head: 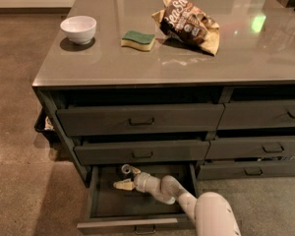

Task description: Pick redbull can from bottom drawer and place on counter

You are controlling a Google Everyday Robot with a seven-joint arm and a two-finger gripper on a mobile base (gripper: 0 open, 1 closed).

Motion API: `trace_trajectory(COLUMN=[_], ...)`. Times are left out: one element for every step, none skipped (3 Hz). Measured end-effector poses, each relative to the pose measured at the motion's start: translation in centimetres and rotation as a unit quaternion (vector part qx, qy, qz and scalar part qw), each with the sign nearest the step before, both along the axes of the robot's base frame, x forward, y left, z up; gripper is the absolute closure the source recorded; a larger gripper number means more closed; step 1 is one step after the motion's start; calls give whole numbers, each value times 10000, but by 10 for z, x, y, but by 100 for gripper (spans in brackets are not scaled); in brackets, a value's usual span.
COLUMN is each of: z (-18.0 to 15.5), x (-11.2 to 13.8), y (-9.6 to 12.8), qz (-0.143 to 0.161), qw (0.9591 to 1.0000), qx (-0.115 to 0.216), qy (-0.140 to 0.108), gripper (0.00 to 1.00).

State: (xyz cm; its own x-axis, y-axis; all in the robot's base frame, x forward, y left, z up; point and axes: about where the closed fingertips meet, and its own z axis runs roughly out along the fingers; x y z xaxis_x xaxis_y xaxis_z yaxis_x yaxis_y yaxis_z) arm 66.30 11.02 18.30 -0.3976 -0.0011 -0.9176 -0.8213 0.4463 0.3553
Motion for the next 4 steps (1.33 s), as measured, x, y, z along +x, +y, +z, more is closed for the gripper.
trace_trajectory(z=[-3, -4, -1, 6], x=[4, 5, 4, -7], y=[9, 13, 4, -19], qz=[33, 39, -21, -95], qw=[9999, 9998, 9998, 9999], qx=[125, 218, 200, 74], qy=[-7, -23, -50, -52], gripper=[42, 65, 89, 100])
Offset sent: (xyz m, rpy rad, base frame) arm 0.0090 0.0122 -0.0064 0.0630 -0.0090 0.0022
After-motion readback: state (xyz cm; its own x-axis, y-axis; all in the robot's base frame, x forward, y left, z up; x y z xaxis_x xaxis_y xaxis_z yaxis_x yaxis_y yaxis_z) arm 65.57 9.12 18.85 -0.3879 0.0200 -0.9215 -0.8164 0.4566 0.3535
